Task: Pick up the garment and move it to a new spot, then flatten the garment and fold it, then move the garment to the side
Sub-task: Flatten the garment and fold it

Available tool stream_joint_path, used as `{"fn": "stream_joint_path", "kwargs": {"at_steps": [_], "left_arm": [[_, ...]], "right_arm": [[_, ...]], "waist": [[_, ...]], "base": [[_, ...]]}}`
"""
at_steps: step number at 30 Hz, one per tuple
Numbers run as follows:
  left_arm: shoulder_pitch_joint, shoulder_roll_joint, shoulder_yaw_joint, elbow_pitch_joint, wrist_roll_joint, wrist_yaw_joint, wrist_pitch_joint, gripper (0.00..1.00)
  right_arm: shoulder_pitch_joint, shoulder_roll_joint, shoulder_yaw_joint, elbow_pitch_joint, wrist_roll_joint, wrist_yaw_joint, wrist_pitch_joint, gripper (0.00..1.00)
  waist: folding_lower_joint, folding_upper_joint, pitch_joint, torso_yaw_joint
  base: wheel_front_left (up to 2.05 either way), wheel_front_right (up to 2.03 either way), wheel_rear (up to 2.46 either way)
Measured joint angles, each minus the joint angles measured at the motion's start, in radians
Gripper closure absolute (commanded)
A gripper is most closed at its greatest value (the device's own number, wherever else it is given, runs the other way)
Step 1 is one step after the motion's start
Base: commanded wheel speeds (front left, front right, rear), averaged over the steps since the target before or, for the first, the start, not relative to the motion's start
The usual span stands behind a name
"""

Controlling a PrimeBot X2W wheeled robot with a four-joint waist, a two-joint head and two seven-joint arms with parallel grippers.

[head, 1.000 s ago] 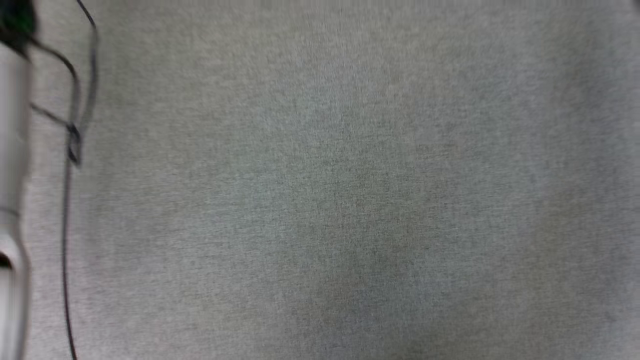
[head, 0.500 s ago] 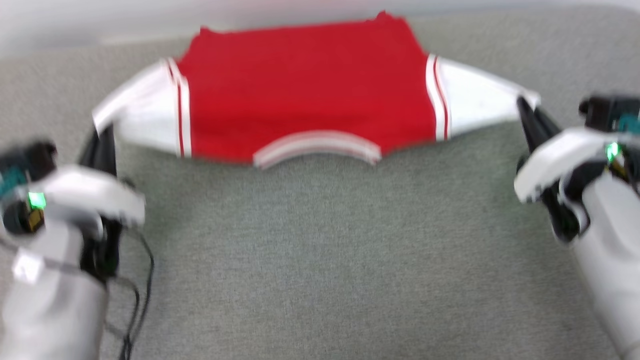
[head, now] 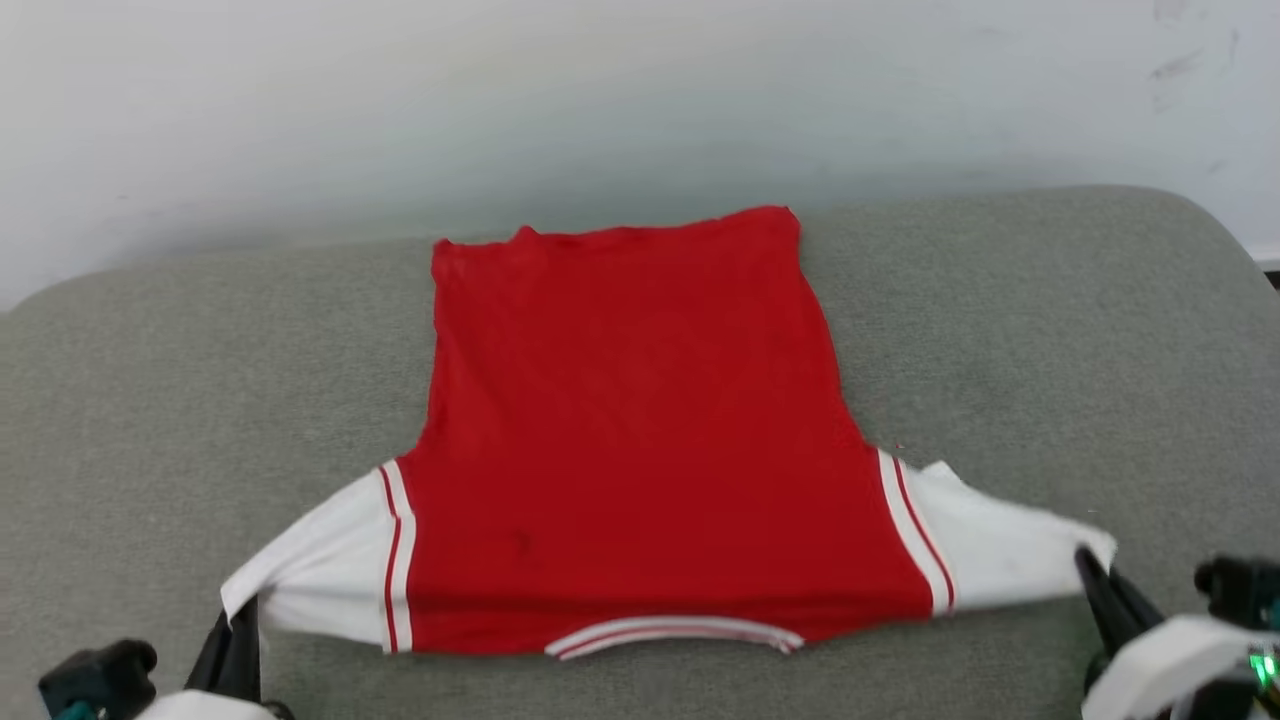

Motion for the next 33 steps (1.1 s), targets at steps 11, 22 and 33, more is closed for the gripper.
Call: {"fn": "stream_joint_path", "kwargs": {"at_steps": [11,22,33], "left_arm": [[0.146,0.004,-0.012,-0.22,0.006,0.082,0.063,1.0],[-0.013,-0.02,-0.091,-0.311,0.073,0.06,0.039,1.0],[-0.195,-0.095,-0.189,-0.326,0.117,-0.009,-0.024,1.0]], "right_arm": [[0.328,0.182,-0.234,-0.424,-0.17,-0.001,0.301,0.63],[-0.034,0.171,-0.322,-0.452,-0.203,-0.001,0.284,0.0],[-0.648,0.0,-0.336,-0.049,-0.174,-0.001,0.593,0.0]], "waist": [[0.0002,0.0,0.027,0.032],[0.0005,0.0,0.157,0.088],[0.0007,0.0,0.346,0.213]], "base": [[0.0,0.0,0.0],[0.0,0.0,0.0],[0.0,0.0,0.0]]}}
